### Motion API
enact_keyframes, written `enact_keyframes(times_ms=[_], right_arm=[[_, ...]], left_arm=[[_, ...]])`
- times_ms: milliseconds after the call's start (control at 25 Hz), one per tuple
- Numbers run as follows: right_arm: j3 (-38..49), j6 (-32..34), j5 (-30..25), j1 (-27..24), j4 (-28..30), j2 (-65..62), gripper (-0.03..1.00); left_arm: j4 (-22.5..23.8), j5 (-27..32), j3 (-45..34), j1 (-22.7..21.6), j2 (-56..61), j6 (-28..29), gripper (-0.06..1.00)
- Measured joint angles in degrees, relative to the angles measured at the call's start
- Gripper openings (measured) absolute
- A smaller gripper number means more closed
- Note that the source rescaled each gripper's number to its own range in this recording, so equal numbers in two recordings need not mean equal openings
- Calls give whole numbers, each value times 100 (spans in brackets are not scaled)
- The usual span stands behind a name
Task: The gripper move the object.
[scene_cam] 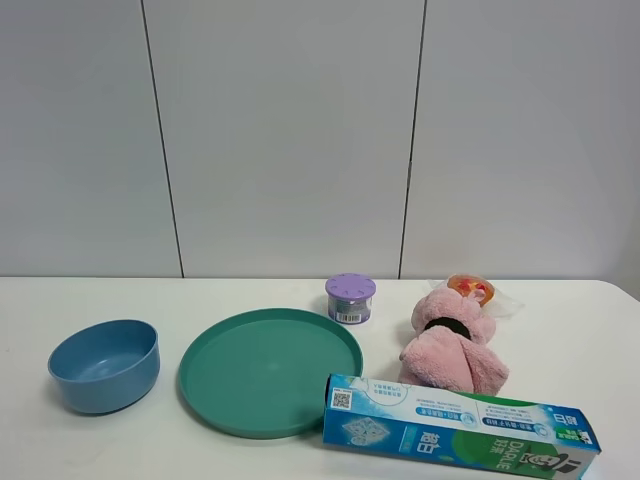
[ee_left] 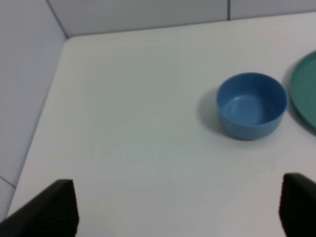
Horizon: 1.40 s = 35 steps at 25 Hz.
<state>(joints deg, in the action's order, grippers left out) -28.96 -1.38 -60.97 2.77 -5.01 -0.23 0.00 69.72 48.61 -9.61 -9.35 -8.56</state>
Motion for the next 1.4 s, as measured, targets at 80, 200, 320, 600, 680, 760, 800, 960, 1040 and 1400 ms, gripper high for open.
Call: enact_keyframes(times_ms=[80,200,320,600,680,760,800,960,1040,1400], right_arm=[[0,0,0,0,0,0,100],[0,0,0,0,0,0,100],[0,0,0,0,0,0,100],[0,0,0,0,0,0,100],[0,0,0,0,0,0,100],[0,0,0,0,0,0,100],[0,0,0,0,0,0,100],[0,0,0,0,0,0,100],[0,0,0,0,0,0,100],[0,0,0,0,0,0,100]], left_arm=[[0,0,-136,-42,344,0,100],[0,-4,-371,-48,817,0,100],[-35,6,-600,-48,967,50,100],[-245,6,-1246,-43,971,266,100],[-343,-6,-1534,9,971,285,100],[-411,-34,-1658,57,971,284,100],[-416,-75,-1672,56,971,284,100],[-452,-341,-1698,63,971,284,100],[-452,-644,-1788,63,971,284,100],[-457,-873,-1940,63,974,284,100]])
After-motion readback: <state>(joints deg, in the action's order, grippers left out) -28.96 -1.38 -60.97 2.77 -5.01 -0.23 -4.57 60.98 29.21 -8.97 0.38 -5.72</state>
